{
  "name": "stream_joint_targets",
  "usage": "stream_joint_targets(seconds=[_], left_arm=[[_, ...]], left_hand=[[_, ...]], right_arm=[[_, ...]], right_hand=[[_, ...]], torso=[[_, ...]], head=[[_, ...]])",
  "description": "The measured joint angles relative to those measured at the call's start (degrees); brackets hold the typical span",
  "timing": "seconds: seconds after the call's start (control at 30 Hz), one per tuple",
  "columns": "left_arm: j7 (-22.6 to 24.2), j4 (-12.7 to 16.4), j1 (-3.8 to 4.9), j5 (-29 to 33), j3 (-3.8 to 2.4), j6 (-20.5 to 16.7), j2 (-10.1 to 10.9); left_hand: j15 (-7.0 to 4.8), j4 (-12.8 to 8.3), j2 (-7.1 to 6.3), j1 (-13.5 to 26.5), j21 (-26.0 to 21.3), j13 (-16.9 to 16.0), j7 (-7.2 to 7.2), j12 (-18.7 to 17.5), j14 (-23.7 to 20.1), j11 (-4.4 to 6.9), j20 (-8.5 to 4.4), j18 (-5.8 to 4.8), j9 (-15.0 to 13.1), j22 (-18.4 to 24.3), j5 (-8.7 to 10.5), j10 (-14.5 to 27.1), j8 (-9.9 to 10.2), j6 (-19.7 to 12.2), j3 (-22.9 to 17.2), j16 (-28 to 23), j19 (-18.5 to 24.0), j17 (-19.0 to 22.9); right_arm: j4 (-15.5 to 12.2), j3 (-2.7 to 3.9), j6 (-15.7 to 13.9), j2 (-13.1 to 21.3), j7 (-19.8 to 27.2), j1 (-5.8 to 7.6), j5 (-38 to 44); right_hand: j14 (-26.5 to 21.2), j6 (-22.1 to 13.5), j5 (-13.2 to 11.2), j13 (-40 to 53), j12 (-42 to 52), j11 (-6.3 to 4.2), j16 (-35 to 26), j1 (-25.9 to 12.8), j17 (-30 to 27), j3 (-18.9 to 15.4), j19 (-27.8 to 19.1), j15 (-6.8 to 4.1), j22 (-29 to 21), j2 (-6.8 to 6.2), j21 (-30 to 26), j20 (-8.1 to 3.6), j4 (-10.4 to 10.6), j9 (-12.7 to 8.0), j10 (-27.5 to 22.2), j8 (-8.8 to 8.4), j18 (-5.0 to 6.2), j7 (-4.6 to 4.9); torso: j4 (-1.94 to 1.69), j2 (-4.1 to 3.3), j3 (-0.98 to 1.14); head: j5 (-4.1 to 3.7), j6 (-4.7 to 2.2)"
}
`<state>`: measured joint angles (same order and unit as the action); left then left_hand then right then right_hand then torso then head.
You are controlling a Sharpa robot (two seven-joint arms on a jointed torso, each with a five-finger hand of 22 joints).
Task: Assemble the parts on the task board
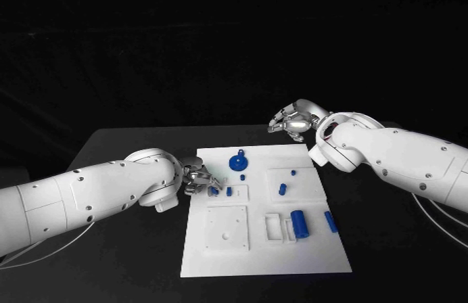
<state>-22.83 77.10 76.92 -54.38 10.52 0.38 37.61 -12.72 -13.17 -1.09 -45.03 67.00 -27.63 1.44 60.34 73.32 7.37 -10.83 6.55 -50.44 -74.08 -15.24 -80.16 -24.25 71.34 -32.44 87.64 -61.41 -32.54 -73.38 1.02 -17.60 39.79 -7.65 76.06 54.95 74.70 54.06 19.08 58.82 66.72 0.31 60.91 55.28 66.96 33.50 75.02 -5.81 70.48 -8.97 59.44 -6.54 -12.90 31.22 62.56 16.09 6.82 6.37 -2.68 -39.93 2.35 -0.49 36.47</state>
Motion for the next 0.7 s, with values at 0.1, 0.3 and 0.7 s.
stream_joint_targets(seconds=[0.1,0.3,0.7], left_arm=[[0.02,-0.05,0.01,-0.07,0.00,0.49,0.00],[0.09,-0.04,0.02,-0.66,0.03,1.50,-0.14],[0.26,0.17,0.01,-4.53,0.04,1.66,-0.49]], left_hand=[[0.07,-0.06,-0.12,-0.23,0.00,0.03,0.00,0.00,-0.07,-0.01,0.00,-0.17,0.00,0.02,0.01,0.01,0.00,0.00,0.06,0.00,0.00,0.00],[0.03,-0.06,-0.23,-0.34,0.00,0.09,0.01,0.00,-0.03,-0.02,0.00,-0.34,0.01,0.02,0.21,0.00,0.00,-0.01,0.06,0.00,0.00,0.05],[0.07,-0.06,-0.22,-0.35,0.00,0.09,0.08,0.00,0.04,-0.11,0.00,-0.38,0.03,0.02,0.39,-0.09,0.00,-0.08,0.06,0.00,0.00,0.05]], right_arm=[[0.03,0.00,0.02,-0.03,0.00,-0.08,0.00],[0.09,0.00,0.06,-0.08,0.01,-0.23,-0.01],[0.07,0.00,0.24,-0.10,0.03,-0.22,-0.06]], right_hand=[[0.00,0.00,0.00,-0.03,0.00,0.00,0.00,0.00,0.00,0.00,0.00,0.00,0.00,0.00,0.00,0.00,0.00,0.03,0.00,0.00,0.00,0.00],[0.00,0.00,0.00,-0.05,0.00,0.00,0.00,0.00,0.00,0.00,0.00,0.00,0.00,0.00,0.00,0.00,0.00,0.05,0.00,0.00,0.00,-0.01],[0.00,0.00,0.00,-0.05,0.00,0.00,0.00,0.00,0.00,0.00,0.00,0.00,0.00,0.00,0.00,0.00,0.00,0.04,0.00,0.00,0.00,-0.02]], torso=[[0.00,0.01,0.00],[0.00,0.01,0.02],[-0.02,0.01,-0.04]], head=[[0.02,0.04],[0.03,0.10],[0.07,0.12]])
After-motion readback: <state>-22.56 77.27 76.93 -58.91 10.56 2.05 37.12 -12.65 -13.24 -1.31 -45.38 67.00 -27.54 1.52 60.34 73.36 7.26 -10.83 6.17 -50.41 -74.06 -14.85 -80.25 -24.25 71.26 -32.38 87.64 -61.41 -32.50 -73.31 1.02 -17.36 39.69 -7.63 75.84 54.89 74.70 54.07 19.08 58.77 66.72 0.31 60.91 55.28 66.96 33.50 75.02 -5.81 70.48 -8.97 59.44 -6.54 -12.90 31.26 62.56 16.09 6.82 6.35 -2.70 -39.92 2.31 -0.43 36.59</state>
